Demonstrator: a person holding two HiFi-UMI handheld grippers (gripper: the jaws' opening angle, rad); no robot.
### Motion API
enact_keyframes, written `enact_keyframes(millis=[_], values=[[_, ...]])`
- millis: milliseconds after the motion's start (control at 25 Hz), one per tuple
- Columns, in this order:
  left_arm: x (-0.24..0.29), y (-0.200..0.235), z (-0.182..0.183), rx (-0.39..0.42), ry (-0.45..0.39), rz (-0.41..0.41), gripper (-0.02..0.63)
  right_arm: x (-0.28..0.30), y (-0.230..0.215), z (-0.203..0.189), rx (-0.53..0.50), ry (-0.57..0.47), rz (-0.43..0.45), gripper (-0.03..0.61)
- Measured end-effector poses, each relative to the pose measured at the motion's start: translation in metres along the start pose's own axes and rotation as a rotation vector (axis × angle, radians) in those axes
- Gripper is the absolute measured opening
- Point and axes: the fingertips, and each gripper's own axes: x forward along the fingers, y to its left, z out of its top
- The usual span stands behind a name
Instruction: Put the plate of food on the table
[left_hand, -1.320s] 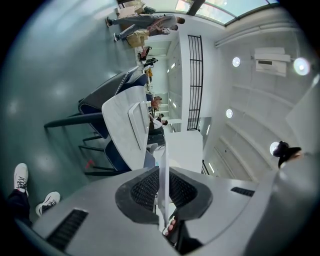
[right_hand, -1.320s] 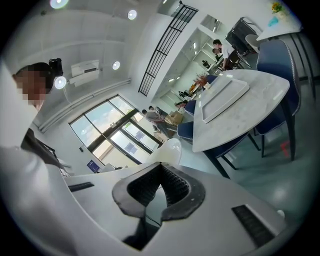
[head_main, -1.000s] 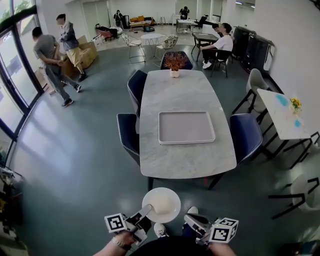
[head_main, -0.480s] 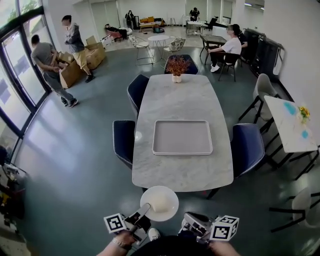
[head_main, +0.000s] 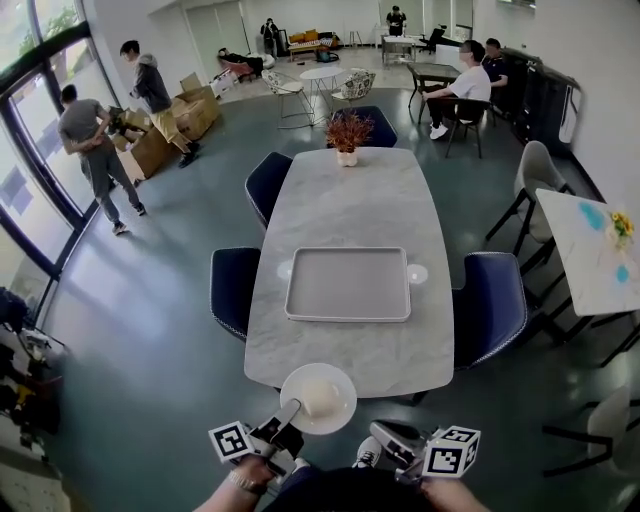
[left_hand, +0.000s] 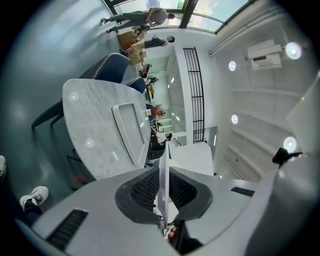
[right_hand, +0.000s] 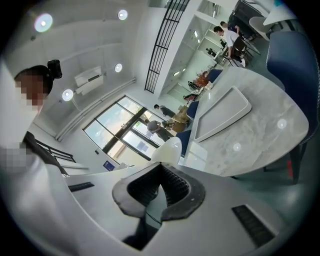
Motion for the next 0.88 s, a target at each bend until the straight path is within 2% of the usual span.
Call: enact_keyframes(millis=[440, 880], values=[[0.044, -0.010, -0.012, 0.024, 0.005, 0.005, 0.032, -0.036, -0.019, 0.029, 0.015, -0.055, 0.006, 0.011], [0.079, -0.007, 0.013, 0.033, 0.054, 0.015, 0.032, -0.041, -0.032, 0.054, 0.026, -0.147, -0.042, 0.011]])
